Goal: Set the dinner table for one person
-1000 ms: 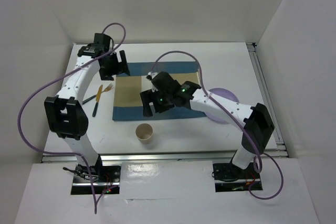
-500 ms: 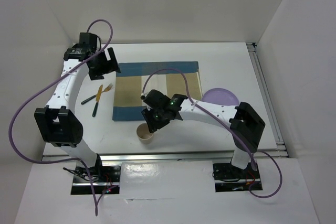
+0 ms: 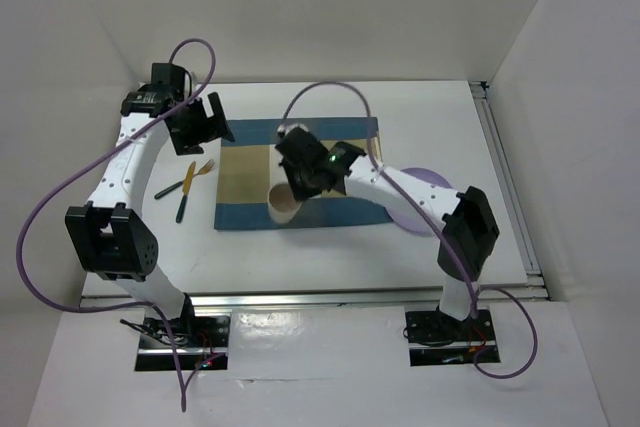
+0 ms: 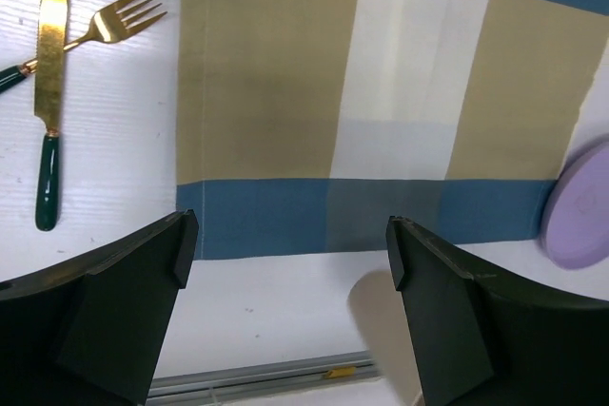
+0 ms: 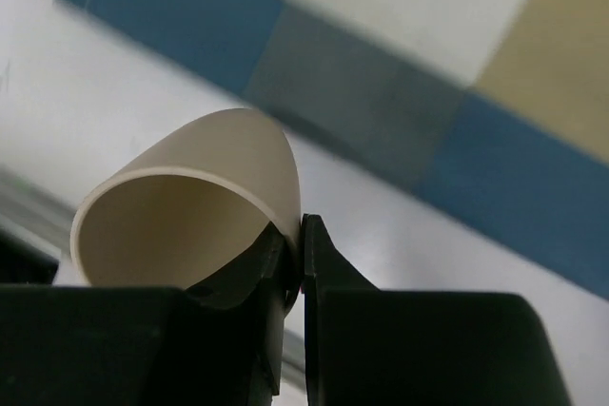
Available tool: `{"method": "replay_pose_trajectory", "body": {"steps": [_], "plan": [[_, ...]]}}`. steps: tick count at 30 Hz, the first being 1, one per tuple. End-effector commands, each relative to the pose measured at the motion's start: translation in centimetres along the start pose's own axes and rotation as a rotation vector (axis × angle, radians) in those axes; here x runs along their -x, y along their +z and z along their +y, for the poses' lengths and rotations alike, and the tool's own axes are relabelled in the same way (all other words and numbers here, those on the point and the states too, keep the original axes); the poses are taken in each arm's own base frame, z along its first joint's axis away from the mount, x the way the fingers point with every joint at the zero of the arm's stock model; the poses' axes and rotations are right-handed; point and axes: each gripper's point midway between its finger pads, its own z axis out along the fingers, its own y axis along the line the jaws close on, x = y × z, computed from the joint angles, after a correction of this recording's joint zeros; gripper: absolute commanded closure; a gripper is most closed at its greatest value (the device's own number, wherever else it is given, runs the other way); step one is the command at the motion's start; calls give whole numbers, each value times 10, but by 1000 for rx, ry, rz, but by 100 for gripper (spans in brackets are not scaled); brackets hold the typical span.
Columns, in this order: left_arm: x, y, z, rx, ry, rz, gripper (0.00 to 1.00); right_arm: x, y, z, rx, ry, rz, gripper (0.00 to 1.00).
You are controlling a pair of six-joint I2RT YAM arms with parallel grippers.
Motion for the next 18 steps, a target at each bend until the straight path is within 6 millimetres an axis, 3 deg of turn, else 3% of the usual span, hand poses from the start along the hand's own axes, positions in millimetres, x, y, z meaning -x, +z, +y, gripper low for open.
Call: {"method": "replay_pose_trajectory", "body": {"steps": [1,2,3,4,6,7,8,9,14,18], "plan": [[11,-24,-26,-97,58,-47,0,57,1,-101,-290,112,-72,100],[10,-26,-26,-101,60,-57,0,79,-12,-118,-325,166,-87,100],[6,-23,-27,-105,67,-53,0,89,-11,-137,-354,209,-81,100],[3,-25,-28,-116,80,-49,0,99,-11,-169,-397,267,-79,100],[2,-25,-29,-125,89,-45,0,121,-5,-196,-438,299,-86,100],[-2,-21,-27,-117,85,-23,0,128,-6,-221,-467,342,-93,100],[-2,-21,-27,-117,95,-23,0,128,7,-232,-462,364,-72,100],[-2,-17,-26,-113,93,-14,0,145,2,-243,-450,391,-118,100],[-13,4,-20,-101,92,51,0,153,14,-305,-421,540,-151,100],[-16,10,-15,-86,89,66,0,146,26,-334,-442,580,-149,100]]}}
